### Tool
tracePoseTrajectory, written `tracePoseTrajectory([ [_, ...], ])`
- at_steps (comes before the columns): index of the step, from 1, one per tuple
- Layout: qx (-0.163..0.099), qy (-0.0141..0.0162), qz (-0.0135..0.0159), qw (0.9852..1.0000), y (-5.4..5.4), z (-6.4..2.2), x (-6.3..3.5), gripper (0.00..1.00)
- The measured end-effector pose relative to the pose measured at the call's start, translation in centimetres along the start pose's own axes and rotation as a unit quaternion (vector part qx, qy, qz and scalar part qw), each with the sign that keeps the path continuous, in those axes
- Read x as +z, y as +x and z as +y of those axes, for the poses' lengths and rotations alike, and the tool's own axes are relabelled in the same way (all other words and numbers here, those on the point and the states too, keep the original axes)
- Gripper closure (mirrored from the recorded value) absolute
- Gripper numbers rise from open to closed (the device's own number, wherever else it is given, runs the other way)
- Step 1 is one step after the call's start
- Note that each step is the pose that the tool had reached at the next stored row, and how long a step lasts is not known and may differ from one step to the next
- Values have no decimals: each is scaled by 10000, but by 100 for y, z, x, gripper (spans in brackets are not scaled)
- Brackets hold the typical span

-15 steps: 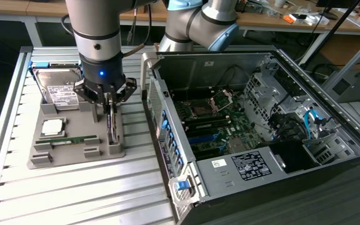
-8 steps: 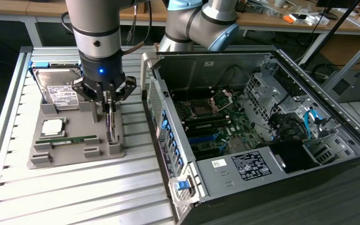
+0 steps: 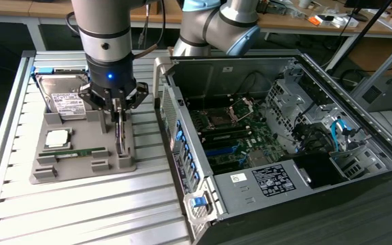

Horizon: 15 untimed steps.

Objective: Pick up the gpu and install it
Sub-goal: 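Pick up the gpu and move the gpu toward the slot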

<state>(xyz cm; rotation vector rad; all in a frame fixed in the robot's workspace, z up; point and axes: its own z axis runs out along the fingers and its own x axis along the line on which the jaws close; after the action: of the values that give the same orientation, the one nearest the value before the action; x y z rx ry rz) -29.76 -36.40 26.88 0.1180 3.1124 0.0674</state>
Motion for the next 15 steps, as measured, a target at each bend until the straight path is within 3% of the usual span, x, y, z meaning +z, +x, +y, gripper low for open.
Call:
tracePoseTrajectory([
  [15,0,-1,0,10000,-1,1,-32,73],
])
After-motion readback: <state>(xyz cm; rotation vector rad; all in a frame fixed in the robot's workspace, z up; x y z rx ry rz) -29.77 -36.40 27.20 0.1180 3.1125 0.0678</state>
